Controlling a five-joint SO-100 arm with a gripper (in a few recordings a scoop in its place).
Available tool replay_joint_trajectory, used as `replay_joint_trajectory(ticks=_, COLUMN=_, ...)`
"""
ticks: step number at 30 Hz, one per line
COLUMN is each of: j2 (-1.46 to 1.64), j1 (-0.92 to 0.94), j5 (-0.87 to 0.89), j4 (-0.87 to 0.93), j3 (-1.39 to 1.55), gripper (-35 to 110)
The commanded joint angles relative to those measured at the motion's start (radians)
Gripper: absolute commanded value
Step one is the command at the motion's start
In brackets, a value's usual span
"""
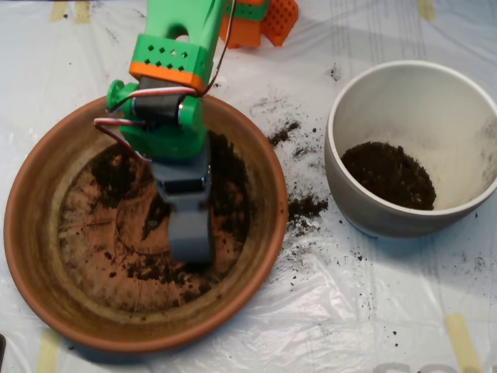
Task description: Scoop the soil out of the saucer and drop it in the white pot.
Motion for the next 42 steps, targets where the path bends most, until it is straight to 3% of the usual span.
replay_joint_trajectory(ticks=1, j2=0.12, j1=0.028, j5=-0.035, j4=-0.009, j3=0.077, gripper=42)
replay_joint_trajectory(ticks=8, j2=0.225, j1=0.008, j5=-0.041, j4=-0.069, j3=0.199, gripper=28)
replay_joint_trajectory(ticks=12, j2=0.273, j1=-0.02, j5=-0.044, j4=-0.103, j3=0.268, gripper=7)
replay_joint_trajectory(ticks=22, j2=0.38, j1=-0.071, j5=-0.132, j4=-0.196, j3=0.417, gripper=6)
replay_joint_trajectory(ticks=33, j2=0.365, j1=-0.135, j5=-0.267, j4=0.008, j3=0.313, gripper=-1)
replay_joint_trajectory(ticks=42, j2=0.402, j1=-0.114, j5=-0.167, j4=0.097, j3=0.129, gripper=-1)
